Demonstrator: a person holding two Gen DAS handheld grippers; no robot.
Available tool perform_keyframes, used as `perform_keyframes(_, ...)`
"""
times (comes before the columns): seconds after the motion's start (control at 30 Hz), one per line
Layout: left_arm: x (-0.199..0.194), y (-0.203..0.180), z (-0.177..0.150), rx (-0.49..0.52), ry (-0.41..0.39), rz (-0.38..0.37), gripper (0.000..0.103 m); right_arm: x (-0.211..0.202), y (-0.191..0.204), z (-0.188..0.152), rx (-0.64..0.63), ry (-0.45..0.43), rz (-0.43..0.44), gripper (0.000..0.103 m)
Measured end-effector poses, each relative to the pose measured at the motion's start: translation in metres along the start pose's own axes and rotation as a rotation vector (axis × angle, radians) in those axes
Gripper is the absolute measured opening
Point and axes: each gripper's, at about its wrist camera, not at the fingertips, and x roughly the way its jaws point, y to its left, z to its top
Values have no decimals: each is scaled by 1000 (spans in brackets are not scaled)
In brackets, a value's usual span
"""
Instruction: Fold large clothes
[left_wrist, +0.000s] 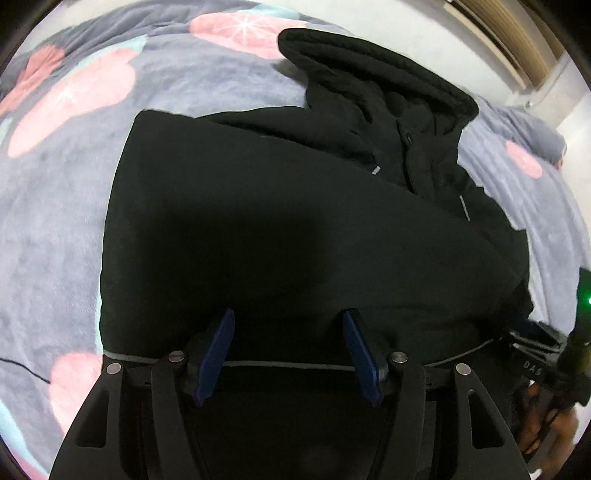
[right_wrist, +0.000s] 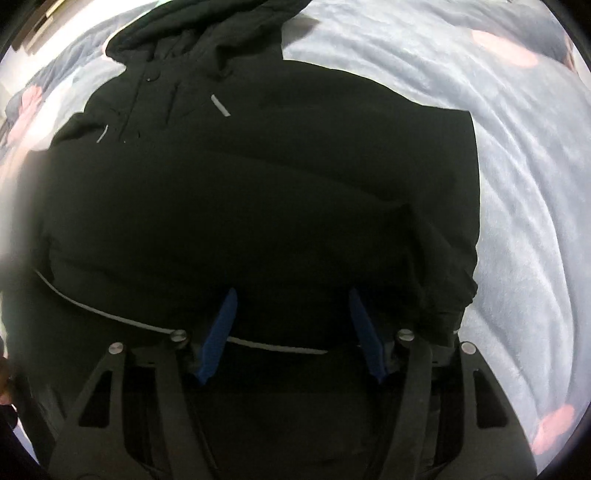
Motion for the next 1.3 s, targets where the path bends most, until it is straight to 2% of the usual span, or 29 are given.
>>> perform_keyframes(0.07,-6,-5,-1,33,-6,17,63,-2,0,1,-5,16,0,60)
perform_keyframes(0.13,-22,-8,-5,44,-19,5,63,-15,-3,0,9,32,-2,50)
perform_keyframes(0.23,-52,-4,-20,26,-52,-53,63,-57,-5,-11,8,-28,44,51)
perform_keyframes(0.3,-71,4,-36,-1,-71,-62,63,-76,-6,-28,11,-53,45,51)
perform_keyframes(0.37,-75,15,-52,-37,-67,-42,63,-73,-8,-40,17,-26,26,51)
perform_keyframes(0.43,-55,28,-59,-72,-7,-2,63,-48,-12,-50,27,54,-10,50)
perform_keyframes(0.47,-45,32,-61,-82,20,-4,62,-33,-15,-53,45,89,11,51)
perform_keyframes(0.57,-23,37,-60,-97,52,-14,62,-18,-19,-49,60,93,18,54)
perform_keyframes(0.63,-29,31,-54,-102,68,27,63,-18,-14,-41,67,117,-16,55)
perform_keyframes(0.73,-46,22,-55,-77,43,48,63,-37,-13,-45,75,126,-34,54)
perform_keyframes(0.8,-64,22,-67,-80,31,8,63,-46,-16,-50,115,137,7,54)
perform_keyframes(0.93,-93,30,-97,-76,47,-42,63,-73,-29,-89,219,179,70,54)
perform_keyframes(1.1,-128,47,-128,-86,38,-91,63,-99,-27,-131,249,185,47,54)
perform_keyframes(1.17,-142,55,-140,-90,25,-129,63,-108,-22,-135,257,175,41,55)
perform_keyframes(1.3,-149,49,-151,-49,23,-138,63,-133,-15,-145,273,143,21,57)
